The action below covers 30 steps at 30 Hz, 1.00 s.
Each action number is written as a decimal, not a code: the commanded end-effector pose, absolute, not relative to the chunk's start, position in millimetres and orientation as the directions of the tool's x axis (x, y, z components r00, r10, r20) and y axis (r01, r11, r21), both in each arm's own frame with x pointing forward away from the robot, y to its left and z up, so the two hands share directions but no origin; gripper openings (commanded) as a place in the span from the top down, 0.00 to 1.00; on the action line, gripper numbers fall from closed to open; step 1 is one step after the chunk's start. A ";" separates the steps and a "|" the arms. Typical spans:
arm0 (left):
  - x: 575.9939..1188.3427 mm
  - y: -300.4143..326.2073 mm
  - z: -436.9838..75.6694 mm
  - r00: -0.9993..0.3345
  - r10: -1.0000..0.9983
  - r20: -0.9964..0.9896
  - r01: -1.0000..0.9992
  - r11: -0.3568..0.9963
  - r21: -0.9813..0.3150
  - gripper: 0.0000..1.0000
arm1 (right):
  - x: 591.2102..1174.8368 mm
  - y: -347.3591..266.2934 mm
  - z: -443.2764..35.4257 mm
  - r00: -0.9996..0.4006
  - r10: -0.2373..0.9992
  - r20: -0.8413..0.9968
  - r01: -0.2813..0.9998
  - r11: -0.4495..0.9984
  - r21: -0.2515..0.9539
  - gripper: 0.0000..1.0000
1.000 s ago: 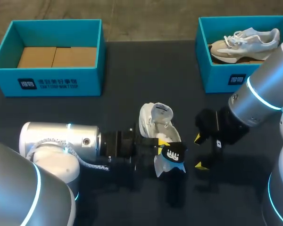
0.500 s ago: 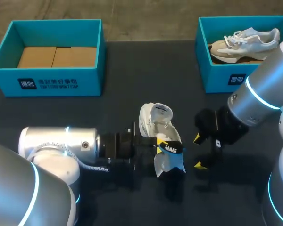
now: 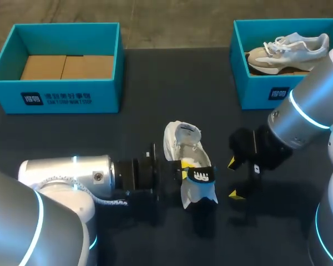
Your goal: Take the shoe out of the shoebox, open the shoe tongue, remove and reinsert the insole, then place the shoe into the shoebox
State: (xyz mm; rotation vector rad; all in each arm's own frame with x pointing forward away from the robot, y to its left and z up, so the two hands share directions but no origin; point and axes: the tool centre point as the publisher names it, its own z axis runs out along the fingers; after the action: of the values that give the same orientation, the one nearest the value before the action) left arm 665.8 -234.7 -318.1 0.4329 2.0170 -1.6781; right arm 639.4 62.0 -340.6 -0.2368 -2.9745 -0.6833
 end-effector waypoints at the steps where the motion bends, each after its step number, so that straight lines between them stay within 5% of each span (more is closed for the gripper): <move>1: 665.2 -239.7 -321.1 -0.834 -0.062 -0.548 0.526 0.210 -0.824 1.00 | 639.2 63.6 -341.5 -0.985 0.135 0.111 0.169 0.890 0.423 0.00; 30: 683.6 -237.2 -347.3 -0.805 -0.027 -0.593 0.552 0.332 -0.765 1.00 | 639.2 63.6 -341.5 -0.985 0.135 0.111 0.169 0.890 0.423 0.00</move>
State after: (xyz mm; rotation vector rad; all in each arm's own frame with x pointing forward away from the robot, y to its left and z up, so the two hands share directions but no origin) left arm 681.7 -230.8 -346.8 0.4648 2.0761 -1.5122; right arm 639.5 62.0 -340.6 -0.2367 -2.9744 -0.6833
